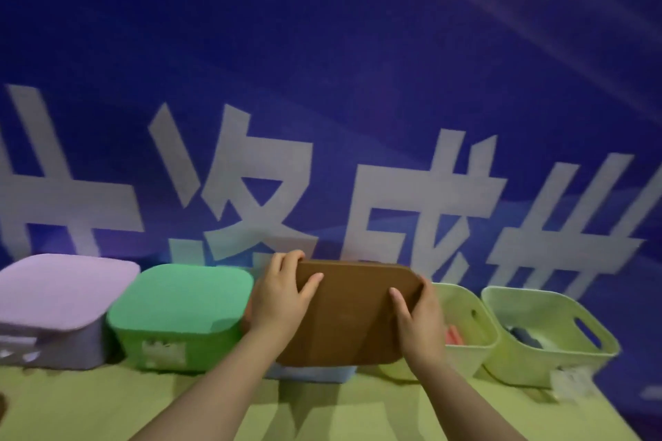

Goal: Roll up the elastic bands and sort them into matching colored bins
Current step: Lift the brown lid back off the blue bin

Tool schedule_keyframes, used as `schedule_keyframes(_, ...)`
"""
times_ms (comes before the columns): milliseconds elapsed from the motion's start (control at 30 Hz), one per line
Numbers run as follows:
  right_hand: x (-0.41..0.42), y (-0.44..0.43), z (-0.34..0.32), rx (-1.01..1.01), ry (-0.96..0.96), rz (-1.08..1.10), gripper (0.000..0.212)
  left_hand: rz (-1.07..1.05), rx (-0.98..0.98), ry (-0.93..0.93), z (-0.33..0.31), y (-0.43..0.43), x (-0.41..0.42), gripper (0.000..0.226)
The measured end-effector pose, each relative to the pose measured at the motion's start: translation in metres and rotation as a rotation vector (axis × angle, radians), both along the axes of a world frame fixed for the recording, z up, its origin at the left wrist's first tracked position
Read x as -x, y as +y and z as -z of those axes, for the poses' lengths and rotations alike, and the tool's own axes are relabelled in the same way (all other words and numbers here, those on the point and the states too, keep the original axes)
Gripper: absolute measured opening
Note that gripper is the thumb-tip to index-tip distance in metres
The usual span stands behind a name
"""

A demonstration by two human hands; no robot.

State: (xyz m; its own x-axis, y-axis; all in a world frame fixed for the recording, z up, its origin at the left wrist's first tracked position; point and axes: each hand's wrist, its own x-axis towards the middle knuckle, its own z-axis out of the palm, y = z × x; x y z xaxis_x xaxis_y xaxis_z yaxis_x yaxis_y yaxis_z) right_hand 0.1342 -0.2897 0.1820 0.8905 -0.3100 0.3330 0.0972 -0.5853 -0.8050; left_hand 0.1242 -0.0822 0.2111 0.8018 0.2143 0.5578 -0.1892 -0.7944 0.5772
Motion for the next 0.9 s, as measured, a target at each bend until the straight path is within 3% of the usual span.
schedule_keyframes(200, -0.026, -0.103, 0.004, 0.076, 0.079, 0.129, 0.052, 0.086, 0.009, 0.067, 0.011, -0.102, -0.046, 0.04)
schedule_keyframes(367, -0.048, -0.148, 0.013, 0.154, 0.19, 0.146, 0.06, 0.109, -0.034, 0.226, 0.029, -0.147, -0.079, 0.04)
schedule_keyframes(600, -0.076, -0.173, 0.027, 0.316, 0.334, 0.169, 0.065, 0.129, 0.007, 0.473, 0.056, -0.172, -0.114, 0.037)
schedule_keyframes(900, -0.104, -0.174, 0.049, 0.372, 0.414, 0.173, 0.061, 0.126, 0.023, 0.522, 0.073, -0.176, -0.142, 0.037)
